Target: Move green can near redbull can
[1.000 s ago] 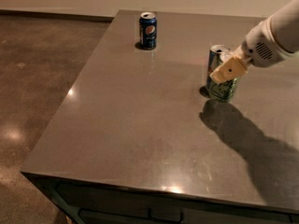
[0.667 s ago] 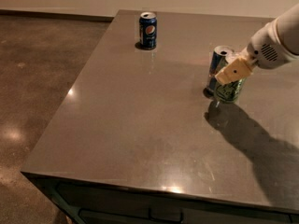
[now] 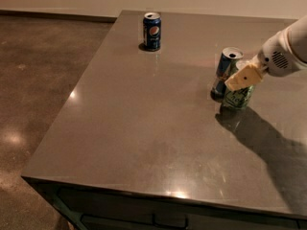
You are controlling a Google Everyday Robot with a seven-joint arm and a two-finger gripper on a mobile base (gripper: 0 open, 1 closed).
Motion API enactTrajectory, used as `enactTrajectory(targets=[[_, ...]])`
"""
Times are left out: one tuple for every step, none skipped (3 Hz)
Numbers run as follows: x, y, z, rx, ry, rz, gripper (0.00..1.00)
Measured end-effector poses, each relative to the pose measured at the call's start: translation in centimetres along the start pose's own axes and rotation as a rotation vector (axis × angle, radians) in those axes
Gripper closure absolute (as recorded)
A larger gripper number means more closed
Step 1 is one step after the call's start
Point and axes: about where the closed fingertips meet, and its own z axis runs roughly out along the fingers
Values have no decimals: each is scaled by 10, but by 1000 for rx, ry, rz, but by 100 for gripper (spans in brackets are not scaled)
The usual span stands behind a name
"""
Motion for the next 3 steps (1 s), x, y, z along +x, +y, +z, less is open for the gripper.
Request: enactTrajectory(targets=[[5, -4, 4, -1, -5, 1, 47], [4, -3, 4, -2, -5, -1, 23], [3, -1, 5, -4, -4, -4, 0]])
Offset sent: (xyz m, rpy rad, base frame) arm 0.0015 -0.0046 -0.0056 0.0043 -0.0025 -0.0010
